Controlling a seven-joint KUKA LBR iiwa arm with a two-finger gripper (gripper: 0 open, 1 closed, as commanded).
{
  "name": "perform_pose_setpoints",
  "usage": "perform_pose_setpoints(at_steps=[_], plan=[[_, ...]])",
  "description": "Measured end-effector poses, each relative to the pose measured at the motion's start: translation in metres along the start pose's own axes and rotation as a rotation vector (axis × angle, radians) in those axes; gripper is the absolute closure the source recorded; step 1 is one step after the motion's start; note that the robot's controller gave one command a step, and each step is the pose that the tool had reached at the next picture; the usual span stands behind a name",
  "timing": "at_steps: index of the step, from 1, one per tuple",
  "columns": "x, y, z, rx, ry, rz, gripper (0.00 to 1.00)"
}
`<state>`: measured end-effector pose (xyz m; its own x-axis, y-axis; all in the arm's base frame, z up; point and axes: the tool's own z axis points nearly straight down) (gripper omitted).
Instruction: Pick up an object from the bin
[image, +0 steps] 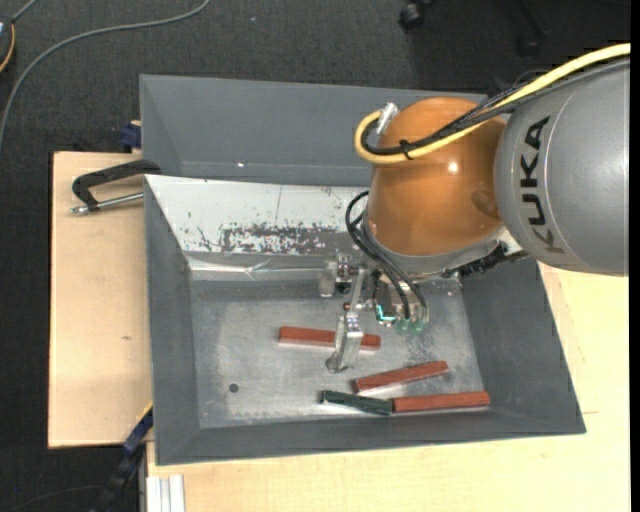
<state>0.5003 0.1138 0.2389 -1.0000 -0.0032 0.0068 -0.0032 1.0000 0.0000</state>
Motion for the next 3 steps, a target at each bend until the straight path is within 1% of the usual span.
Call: perform_pose_setpoints(at_steps=[1,2,3], plan=[[-0.001,-0.038,0.142,0.001,0.001,-0.071,0.0],[-0.072,-0.005,0.169,-0.004,-0.016,-0.043,0.0],[-0.07,-0.007,0.168,-0.002,-0.011,-0.04,1.0]])
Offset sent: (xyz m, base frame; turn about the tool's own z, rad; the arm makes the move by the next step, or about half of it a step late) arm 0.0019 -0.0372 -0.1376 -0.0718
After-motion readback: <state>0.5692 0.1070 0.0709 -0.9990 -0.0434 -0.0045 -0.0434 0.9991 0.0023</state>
